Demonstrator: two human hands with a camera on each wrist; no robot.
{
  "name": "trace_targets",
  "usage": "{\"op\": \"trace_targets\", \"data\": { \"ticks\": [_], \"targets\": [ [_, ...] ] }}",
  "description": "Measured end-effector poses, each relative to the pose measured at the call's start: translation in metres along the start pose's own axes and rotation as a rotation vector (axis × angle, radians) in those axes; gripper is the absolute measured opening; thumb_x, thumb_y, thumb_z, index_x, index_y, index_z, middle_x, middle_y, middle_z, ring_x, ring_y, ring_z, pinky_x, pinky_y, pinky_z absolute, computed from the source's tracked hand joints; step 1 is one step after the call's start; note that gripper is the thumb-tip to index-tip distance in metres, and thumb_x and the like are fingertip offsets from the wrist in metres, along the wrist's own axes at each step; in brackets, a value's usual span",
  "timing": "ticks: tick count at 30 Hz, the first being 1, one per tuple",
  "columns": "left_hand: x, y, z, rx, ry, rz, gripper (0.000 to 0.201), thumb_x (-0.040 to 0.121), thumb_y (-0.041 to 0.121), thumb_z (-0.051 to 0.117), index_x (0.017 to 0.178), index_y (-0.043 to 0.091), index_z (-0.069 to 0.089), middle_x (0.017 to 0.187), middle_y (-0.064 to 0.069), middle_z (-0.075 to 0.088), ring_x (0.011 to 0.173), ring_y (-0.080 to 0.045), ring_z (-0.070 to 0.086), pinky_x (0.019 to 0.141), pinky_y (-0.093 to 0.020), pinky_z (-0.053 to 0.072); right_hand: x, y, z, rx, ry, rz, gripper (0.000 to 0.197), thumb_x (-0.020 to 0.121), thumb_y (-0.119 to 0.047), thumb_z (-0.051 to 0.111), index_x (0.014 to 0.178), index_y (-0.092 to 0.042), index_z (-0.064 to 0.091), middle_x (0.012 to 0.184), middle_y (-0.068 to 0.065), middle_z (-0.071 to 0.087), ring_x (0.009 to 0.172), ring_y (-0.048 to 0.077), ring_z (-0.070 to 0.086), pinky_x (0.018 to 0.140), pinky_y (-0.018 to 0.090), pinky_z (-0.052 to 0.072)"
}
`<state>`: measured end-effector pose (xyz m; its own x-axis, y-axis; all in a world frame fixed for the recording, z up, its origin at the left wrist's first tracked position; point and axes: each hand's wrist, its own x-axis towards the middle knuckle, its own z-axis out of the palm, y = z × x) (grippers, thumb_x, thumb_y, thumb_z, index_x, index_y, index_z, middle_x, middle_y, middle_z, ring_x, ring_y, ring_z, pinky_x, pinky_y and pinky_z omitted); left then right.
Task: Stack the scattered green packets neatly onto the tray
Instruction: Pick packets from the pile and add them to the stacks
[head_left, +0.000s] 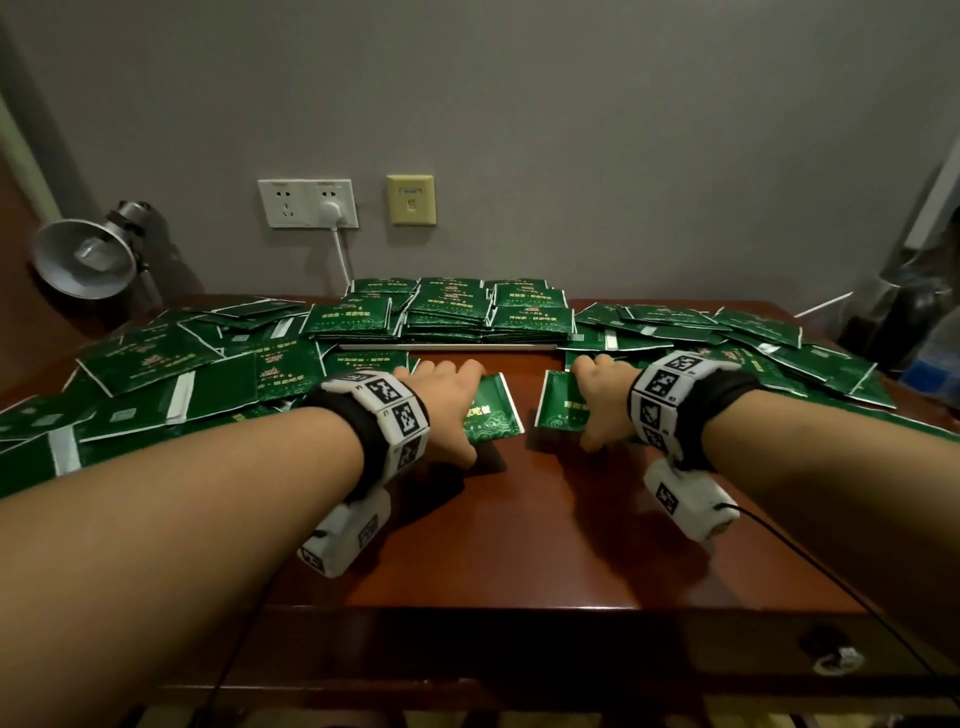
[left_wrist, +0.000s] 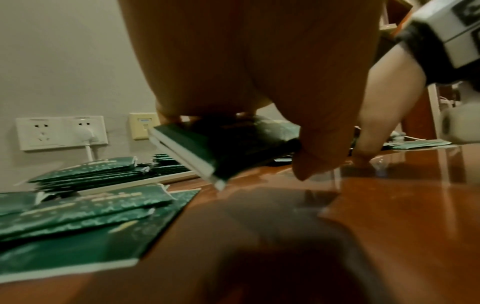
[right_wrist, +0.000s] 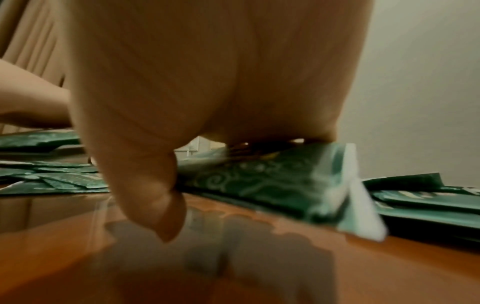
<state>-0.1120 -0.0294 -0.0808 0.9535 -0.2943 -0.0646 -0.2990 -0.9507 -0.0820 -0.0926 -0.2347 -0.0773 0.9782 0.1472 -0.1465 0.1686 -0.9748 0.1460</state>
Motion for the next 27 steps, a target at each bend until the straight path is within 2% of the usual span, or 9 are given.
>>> {"op": "trace_targets", "data": {
  "ticks": [4, 7, 9, 11, 13, 15, 19, 23, 27],
  "targets": [
    [0.006, -0.022, -0.013, 0.003, 0.008, -0.025, 0.086, 0.067, 0.041, 0.078, 0.136, 0.025, 0.029, 0.122, 0.000, 0.051, 0.116, -0.025, 0.046, 0.100, -0.050, 0.032, 0.013, -0.008, -0.010, 0.042, 0.103, -0.071, 0.080, 0.066, -0.040, 0.079, 0.130, -0.011, 0.040, 0.119, 0.011, 0.048, 0.109, 0.028, 0.051, 0.084, 0.035, 0.047],
    [0.013, -0.044, -0.021, 0.011, 0.018, -0.066, 0.082, 0.070, 0.033, 0.080, 0.135, 0.023, 0.032, 0.118, 0.002, 0.055, 0.115, -0.025, 0.049, 0.103, -0.050, 0.032, 0.030, -0.016, -0.025, 0.062, 0.120, -0.106, 0.088, 0.069, -0.038, 0.080, 0.140, -0.011, 0.035, 0.130, 0.011, 0.048, 0.119, 0.029, 0.047, 0.094, 0.036, 0.046],
    [0.020, -0.062, -0.028, 0.017, 0.029, -0.089, 0.077, 0.069, 0.033, 0.081, 0.129, 0.023, 0.036, 0.113, 0.003, 0.057, 0.113, -0.024, 0.051, 0.103, -0.050, 0.033, 0.041, -0.020, -0.036, 0.107, 0.123, -0.111, 0.091, 0.070, -0.033, 0.081, 0.142, -0.012, 0.030, 0.131, 0.010, 0.050, 0.118, 0.029, 0.050, 0.091, 0.036, 0.047],
    [0.030, -0.081, -0.036, 0.025, 0.036, -0.110, 0.076, 0.068, 0.033, 0.083, 0.127, 0.022, 0.036, 0.113, 0.002, 0.058, 0.113, -0.025, 0.052, 0.101, -0.049, 0.034, 0.054, -0.023, -0.046, 0.153, 0.111, -0.106, 0.089, 0.070, -0.029, 0.083, 0.139, -0.012, 0.029, 0.124, 0.011, 0.054, 0.108, 0.030, 0.056, 0.085, 0.037, 0.050],
    [0.042, -0.099, -0.047, 0.042, 0.049, -0.133, 0.077, 0.068, 0.033, 0.083, 0.128, 0.022, 0.037, 0.118, 0.000, 0.058, 0.115, -0.027, 0.052, 0.100, -0.049, 0.036, 0.070, -0.025, -0.057, 0.163, 0.111, -0.105, 0.085, 0.068, -0.027, 0.084, 0.132, -0.011, 0.032, 0.119, 0.012, 0.058, 0.103, 0.031, 0.058, 0.084, 0.040, 0.052],
    [0.055, -0.118, -0.060, 0.064, 0.064, -0.151, 0.077, 0.068, 0.034, 0.083, 0.129, 0.021, 0.038, 0.122, -0.002, 0.056, 0.117, -0.028, 0.051, 0.098, -0.048, 0.038, 0.088, -0.027, -0.067, 0.158, 0.127, -0.112, 0.082, 0.068, -0.030, 0.084, 0.130, -0.009, 0.034, 0.120, 0.012, 0.058, 0.105, 0.031, 0.058, 0.084, 0.039, 0.051],
    [0.079, -0.162, -0.077, 0.075, 0.030, -0.225, 0.078, 0.071, 0.032, 0.082, 0.133, 0.019, 0.037, 0.131, -0.005, 0.054, 0.118, -0.031, 0.047, 0.092, -0.042, 0.038, 0.126, -0.031, -0.080, 0.168, 0.143, -0.149, 0.086, 0.071, -0.034, 0.081, 0.137, -0.010, 0.032, 0.127, 0.012, 0.054, 0.114, 0.031, 0.052, 0.083, 0.033, 0.044],
    [0.103, -0.202, -0.081, 0.083, -0.005, -0.249, 0.075, 0.071, 0.026, 0.084, 0.131, 0.020, 0.039, 0.132, -0.007, 0.054, 0.116, -0.031, 0.048, 0.100, -0.038, 0.037, 0.164, -0.042, -0.094, 0.154, 0.138, -0.188, 0.086, 0.073, -0.037, 0.080, 0.139, -0.014, 0.031, 0.129, 0.010, 0.053, 0.116, 0.031, 0.049, 0.080, 0.034, 0.041],
    [0.136, -0.216, -0.077, 0.061, -0.017, -0.204, 0.067, 0.075, 0.021, 0.080, 0.130, 0.021, 0.043, 0.129, -0.005, 0.053, 0.117, -0.029, 0.047, 0.100, -0.036, 0.034, 0.198, -0.046, -0.110, 0.103, 0.146, -0.185, 0.083, 0.074, -0.043, 0.079, 0.139, -0.018, 0.033, 0.130, 0.008, 0.052, 0.114, 0.032, 0.050, 0.080, 0.036, 0.041]
  ]
}}
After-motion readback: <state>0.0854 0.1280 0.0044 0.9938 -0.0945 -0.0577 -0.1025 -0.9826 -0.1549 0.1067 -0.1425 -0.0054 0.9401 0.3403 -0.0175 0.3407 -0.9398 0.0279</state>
